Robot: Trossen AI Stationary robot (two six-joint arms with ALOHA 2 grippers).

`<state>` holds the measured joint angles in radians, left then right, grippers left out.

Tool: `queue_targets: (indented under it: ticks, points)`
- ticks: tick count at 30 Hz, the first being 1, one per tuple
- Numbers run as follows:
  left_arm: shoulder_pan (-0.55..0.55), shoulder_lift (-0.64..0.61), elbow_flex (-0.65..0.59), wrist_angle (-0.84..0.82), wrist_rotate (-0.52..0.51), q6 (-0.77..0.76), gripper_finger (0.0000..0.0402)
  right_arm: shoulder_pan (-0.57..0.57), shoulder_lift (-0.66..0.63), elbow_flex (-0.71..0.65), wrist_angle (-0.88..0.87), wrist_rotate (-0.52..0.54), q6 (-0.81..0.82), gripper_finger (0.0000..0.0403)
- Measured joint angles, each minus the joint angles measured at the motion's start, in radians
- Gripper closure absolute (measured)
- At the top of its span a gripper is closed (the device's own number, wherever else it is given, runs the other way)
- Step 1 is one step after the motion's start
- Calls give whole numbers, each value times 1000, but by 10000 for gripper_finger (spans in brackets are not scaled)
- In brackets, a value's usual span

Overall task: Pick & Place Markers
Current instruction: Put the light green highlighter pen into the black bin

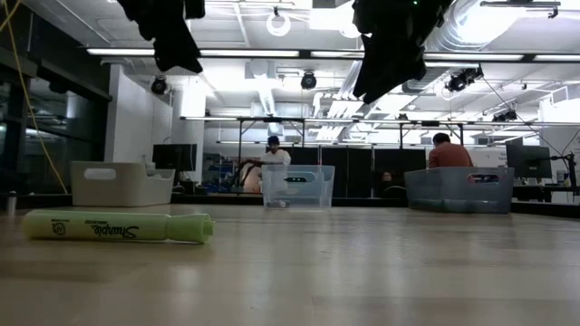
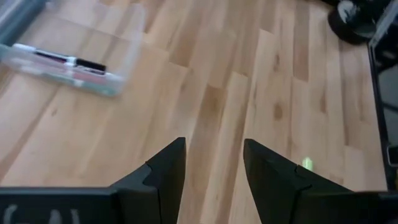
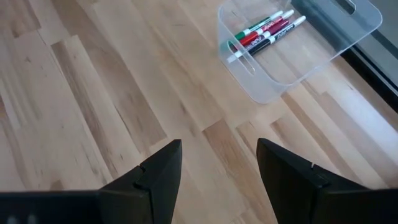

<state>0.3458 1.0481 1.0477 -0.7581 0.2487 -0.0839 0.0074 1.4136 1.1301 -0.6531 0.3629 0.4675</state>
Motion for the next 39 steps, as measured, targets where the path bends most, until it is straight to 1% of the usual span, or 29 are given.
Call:
queue_targets:
  ticks: [7, 12, 17, 26, 31, 34, 37, 39]
  points:
    - [-186, 0, 0, -26, -119, -58, 243, 0, 0, 0, 0, -25, -2, 206]
    - [-310, 19, 0, -30, -182, -101, 243, 0, 0, 0, 0, -55, -4, 206]
    - [-418, 43, 0, -31, -238, -109, 243, 0, 0, 0, 0, -68, -22, 206]
    - [-566, 162, 1, -6, -244, -152, 243, 0, 0, 0, -1, -85, -31, 206]
    - [-638, 253, 0, 1, -293, -169, 243, 0, 0, 0, -1, -89, -31, 206]
    - [-670, 301, 0, 10, -304, -181, 243, 0, 0, 0, -26, -126, -41, 205]
    - [-696, 343, -1, 15, -304, -200, 243, 5, 0, 0, -88, -171, -41, 205]
    - [-712, 360, 1, 29, -314, -219, 243, 18, 0, 0, -131, -183, -47, 205]
